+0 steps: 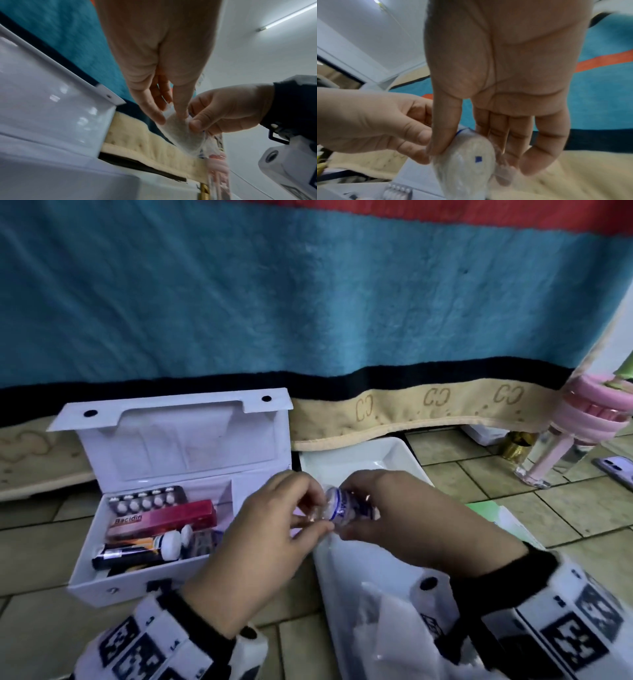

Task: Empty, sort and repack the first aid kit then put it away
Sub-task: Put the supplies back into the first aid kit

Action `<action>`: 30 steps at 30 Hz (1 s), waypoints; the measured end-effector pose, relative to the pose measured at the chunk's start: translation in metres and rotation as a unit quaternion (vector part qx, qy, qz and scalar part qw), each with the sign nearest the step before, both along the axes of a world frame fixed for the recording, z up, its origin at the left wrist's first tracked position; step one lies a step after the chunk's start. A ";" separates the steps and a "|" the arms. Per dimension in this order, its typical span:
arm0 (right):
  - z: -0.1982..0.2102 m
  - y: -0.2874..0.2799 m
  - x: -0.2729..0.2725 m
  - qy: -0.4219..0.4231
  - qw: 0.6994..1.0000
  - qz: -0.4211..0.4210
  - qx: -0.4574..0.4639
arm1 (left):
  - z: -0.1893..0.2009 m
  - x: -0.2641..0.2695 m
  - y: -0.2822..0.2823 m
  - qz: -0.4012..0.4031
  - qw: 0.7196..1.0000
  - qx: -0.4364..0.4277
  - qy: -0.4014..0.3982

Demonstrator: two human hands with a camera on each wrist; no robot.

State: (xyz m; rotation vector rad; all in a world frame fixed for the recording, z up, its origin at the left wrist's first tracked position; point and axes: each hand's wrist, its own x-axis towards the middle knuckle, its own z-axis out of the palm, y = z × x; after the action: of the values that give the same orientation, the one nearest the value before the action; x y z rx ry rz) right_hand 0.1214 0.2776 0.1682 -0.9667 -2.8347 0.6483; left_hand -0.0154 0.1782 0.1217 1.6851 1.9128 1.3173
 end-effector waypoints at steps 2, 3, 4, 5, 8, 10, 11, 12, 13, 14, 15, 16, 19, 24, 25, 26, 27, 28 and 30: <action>0.000 -0.006 -0.028 0.013 1.000 0.016 0.012 | -0.001 -0.023 -0.015 0.032 0.999 -0.009 -0.015; -0.002 -0.009 -0.042 0.014 0.999 0.022 0.026 | -0.004 -0.036 -0.022 0.053 0.998 -0.027 -0.004; -0.005 -0.011 -0.056 0.010 0.999 0.030 0.043 | -0.009 -0.049 -0.029 0.078 0.996 -0.050 0.018; -0.009 -0.013 -0.068 0.001 0.997 0.039 0.062 | -0.016 -0.061 -0.035 0.099 0.991 -0.076 0.047; -0.028 -0.019 -0.094 -0.041 0.991 0.066 0.108 | -0.030 -0.082 -0.048 0.110 0.969 -0.176 0.131; -0.042 -0.023 -0.105 -0.087 0.985 0.087 0.125 | -0.035 -0.086 -0.054 0.089 0.957 -0.225 0.157; -0.048 -0.025 -0.108 -0.108 0.982 0.093 0.125 | -0.037 -0.086 -0.055 0.087 0.955 -0.234 0.161; -0.051 -0.025 -0.109 -0.124 0.981 0.093 0.116 | -0.038 -0.085 -0.056 0.096 0.954 -0.234 0.160; -0.052 -0.023 -0.111 -0.136 0.982 0.092 0.097 | -0.038 -0.085 -0.056 0.111 0.954 -0.233 0.151; -0.052 -0.022 -0.112 -0.147 0.982 0.092 0.071 | -0.038 -0.086 -0.056 0.125 0.954 -0.233 0.140; -0.051 -0.020 -0.112 -0.157 0.982 0.093 0.042 | -0.038 -0.085 -0.055 0.135 0.953 -0.238 0.132; -0.050 -0.017 -0.112 -0.165 0.981 0.094 0.021 | -0.037 -0.085 -0.055 0.140 0.952 -0.242 0.127; -0.050 -0.015 -0.113 -0.169 0.981 0.096 0.021 | -0.037 -0.086 -0.054 0.147 0.951 -0.249 0.108; -0.058 -0.020 -0.118 -0.147 0.987 0.060 0.021 | -0.036 -0.084 -0.054 0.160 0.946 -0.258 0.109; -0.058 -0.020 -0.120 -0.149 0.987 0.060 0.025 | -0.036 -0.083 -0.054 0.162 0.946 -0.258 0.113; -0.057 -0.020 -0.121 -0.158 0.985 0.062 0.033 | -0.036 -0.082 -0.054 0.164 0.945 -0.259 0.115; -0.056 -0.021 -0.122 -0.166 0.983 0.066 0.042 | -0.036 -0.082 -0.054 0.166 0.944 -0.260 0.118; -0.056 -0.022 -0.123 -0.173 0.981 0.067 0.048 | -0.036 -0.082 -0.054 0.168 0.942 -0.263 0.120; -0.057 -0.022 -0.123 -0.183 0.979 0.071 0.057 | -0.036 -0.083 -0.054 0.170 0.941 -0.266 0.120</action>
State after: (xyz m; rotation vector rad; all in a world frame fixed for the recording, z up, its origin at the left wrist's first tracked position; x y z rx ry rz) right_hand -0.0020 0.2555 0.1116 -0.9591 -3.2442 0.3407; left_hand -0.0981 0.1246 0.0853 1.3215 2.4977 0.5983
